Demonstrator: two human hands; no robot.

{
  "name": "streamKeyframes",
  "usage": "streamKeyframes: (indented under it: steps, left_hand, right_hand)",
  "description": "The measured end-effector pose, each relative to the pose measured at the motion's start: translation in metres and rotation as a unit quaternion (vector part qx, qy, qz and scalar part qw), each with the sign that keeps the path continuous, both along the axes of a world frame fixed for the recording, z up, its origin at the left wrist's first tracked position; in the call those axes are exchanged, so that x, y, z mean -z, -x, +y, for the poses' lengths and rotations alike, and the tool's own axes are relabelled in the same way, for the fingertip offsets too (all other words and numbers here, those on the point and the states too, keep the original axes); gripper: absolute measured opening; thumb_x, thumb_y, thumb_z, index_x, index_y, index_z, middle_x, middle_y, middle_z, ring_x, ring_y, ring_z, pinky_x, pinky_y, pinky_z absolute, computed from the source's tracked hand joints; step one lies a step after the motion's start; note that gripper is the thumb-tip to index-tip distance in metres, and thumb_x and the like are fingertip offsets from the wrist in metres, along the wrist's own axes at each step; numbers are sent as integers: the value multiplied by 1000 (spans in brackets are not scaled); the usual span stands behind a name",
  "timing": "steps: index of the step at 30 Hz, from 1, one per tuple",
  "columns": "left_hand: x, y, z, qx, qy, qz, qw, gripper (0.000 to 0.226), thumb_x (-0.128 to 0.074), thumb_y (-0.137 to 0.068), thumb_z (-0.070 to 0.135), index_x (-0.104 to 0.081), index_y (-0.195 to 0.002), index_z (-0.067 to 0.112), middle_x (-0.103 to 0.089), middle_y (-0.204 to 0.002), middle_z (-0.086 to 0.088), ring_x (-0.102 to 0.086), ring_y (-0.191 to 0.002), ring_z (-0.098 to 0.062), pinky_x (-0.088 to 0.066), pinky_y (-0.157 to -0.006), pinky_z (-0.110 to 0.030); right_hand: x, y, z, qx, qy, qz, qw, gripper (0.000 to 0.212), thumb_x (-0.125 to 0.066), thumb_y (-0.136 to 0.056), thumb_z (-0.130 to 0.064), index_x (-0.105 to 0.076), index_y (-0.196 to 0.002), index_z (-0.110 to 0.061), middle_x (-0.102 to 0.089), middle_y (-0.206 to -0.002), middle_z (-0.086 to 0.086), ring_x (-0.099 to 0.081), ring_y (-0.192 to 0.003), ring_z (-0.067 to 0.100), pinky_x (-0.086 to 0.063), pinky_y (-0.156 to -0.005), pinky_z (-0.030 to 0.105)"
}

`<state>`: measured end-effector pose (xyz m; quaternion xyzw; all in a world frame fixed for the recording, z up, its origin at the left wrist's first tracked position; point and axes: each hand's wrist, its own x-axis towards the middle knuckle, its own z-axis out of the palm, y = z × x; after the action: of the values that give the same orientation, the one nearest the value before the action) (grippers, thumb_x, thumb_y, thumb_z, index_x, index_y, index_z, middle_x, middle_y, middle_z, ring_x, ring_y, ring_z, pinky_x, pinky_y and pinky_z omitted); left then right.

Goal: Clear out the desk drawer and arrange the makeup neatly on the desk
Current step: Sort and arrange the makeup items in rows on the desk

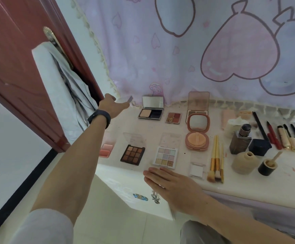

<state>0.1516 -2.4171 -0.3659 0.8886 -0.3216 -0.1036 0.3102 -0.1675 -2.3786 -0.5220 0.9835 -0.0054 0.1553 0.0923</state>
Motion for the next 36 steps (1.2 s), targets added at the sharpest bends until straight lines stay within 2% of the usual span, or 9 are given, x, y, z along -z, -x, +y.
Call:
streamKeyframes:
  steps: [5, 10, 12, 14, 16, 18, 20, 27, 36]
  left_hand:
    - [-35, 49, 44, 50, 107, 71, 990, 80, -74, -59, 65, -47, -121, 22, -65, -113, 2, -63, -96, -14, -47, -74, -27]
    - [-49, 118, 87, 119, 200, 131, 964, 55, -83, -76, 36, -50, -118, 25, -71, -104, 3, -65, -84, 3, -48, -73, -15]
    - [-47, 146, 103, 154, 218, 145, 953, 50, -82, -78, 22, -53, -118, 26, -70, -108, -3, -67, -90, -2, -48, -75, -11]
    - [-43, 171, 119, 199, 211, 144, 946, 55, -84, -74, 22, -54, -120, 29, -70, -109, -3, -67, -101, -11, -51, -83, -21]
    - [-37, 198, 130, 238, 203, 140, 939, 65, -86, -64, 35, -54, -121, 30, -70, -108, 1, -65, -103, -12, -56, -84, -28]
    - [-30, 228, 135, 277, 194, 142, 930, 71, -84, -58, 43, -54, -120, 32, -70, -107, 6, -64, -105, -11, -60, -80, -32]
    - [-19, 256, 134, 319, 167, 130, 924, 65, -85, -65, 38, -52, -121, 38, -71, -108, 15, -63, -105, -5, -58, -81, -30]
    - [23, 340, 123, 424, 120, 88, 893, 69, -84, -72, 17, -47, -128, 33, -62, -122, 16, -60, -105, 9, -51, -81, -12]
    - [72, 409, 124, 366, 147, 132, 909, 79, -84, -68, 54, -54, -136, 28, -61, -121, 21, -56, -112, 4, -51, -93, -23]
  right_hand:
    - [0, -1, 0, 1, -8, 8, 1000, 75, -83, -75, -21, -54, -144, -14, -49, -153, 2, -44, -143, 20, -26, -117, 35]
    - [-14, 10, 5, -12, 18, -36, 999, 47, -76, -88, -33, -66, -132, -23, -59, -144, -2, -50, -138, 16, -31, -116, 31]
    - [-25, 25, 16, 7, -106, -122, 987, 37, -70, -93, -35, -68, -127, -22, -66, -133, -4, -59, -126, 14, -47, -108, 31]
    - [-45, 49, 28, 79, -334, -227, 912, 34, -59, -98, -44, -66, -126, -26, -69, -122, -10, -65, -112, 8, -57, -93, 29]
    - [-66, 81, 33, 129, -556, -300, 765, 37, -52, -98, -57, -65, -120, -31, -73, -111, -13, -71, -95, 9, -59, -80, 25]
    - [-86, 115, 29, 127, -697, -345, 616, 49, -53, -94, -61, -65, -120, -22, -76, -105, 3, -74, -83, 19, -60, -70, 26]
    - [-100, 145, 23, 109, -771, -351, 519, 59, -57, -90, -63, -63, -123, -13, -76, -102, 15, -73, -77, 26, -59, -62, 26]
    - [-88, 228, 17, 210, -772, -362, 478, 40, -81, -69, -41, -79, -105, -23, -75, -86, 10, -71, -73, 23, -57, -63, 23]
    - [-48, 288, 25, 209, -851, -385, 289, 32, -75, -71, -13, -77, -100, 0, -73, -82, 17, -72, -67, 20, -59, -60, 23]
